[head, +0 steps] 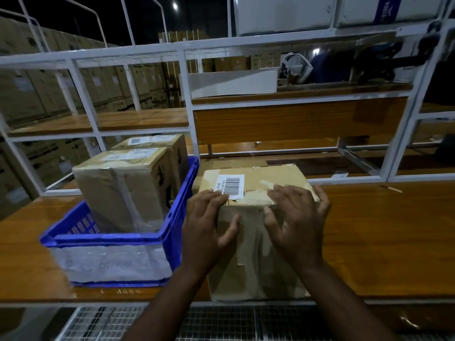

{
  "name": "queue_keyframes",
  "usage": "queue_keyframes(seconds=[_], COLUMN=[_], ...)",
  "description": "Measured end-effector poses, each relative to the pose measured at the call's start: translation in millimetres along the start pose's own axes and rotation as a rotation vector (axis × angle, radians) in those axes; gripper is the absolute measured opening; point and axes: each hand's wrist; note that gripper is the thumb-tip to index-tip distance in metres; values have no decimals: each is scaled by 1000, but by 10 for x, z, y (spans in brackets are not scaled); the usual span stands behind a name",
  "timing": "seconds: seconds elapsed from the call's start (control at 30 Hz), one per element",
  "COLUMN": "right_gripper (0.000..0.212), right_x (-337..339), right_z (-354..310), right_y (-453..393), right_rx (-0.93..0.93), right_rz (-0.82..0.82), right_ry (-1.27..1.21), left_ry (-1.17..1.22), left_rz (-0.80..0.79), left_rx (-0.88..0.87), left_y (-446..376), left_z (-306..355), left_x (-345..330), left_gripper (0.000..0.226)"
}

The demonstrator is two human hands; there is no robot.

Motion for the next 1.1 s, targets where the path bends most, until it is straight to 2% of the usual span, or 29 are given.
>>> queue_keyframes(seconds=[0.1,0.23,0.33,0.43,0.57,0.63,0.7,0.77,0.87,0.93,1.1], right_gripper=[40,47,50,50,52,52,54,56,54,52,65], right_x=[-21,14,86,224,456,562,661,764,924,1019,1099], right_z=[-6,34,82,191,336,382,437,516,683,848,1343], right_y=[-14,-12,3,11,125,213,287,341,442,548,858], right_rx=[-33,-52,-79,-175,-291,-349,-406,-449,-529,-601,-786], right_rz=[13,0,2,47,73,102,130,153,199,233,411], right_ry=[35,70,95,56,69,85,84,70,58,61,-27], left_ry=[58,163,232,301,447,598,813,951,1039,1055,1053], left_rz=[36,70,104,132,94,-60,-260,-393,-435,-461,-608], left_rx=[9,86,168,428,962,1161,1275,1233,1115,1055,909], left_y=[20,219,528,796,1001,1062,1087,1074,1023,984,862], left_z=[31,56,-21,-85,-193,-220,-114,88,355,493,857], left_x=[-38,-106,-181,-242,-340,-436,-542,-625,-715,-750,-844], left_gripper=[58,90,81,73,72,83,90,85,77,71,60])
Point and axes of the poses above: each hand's wrist, its own y-axis away from the middle knuckle, its own x-axis out of the back of the hand, z = x × y, and after that the axes turned 7 degrees about -y, right-handed
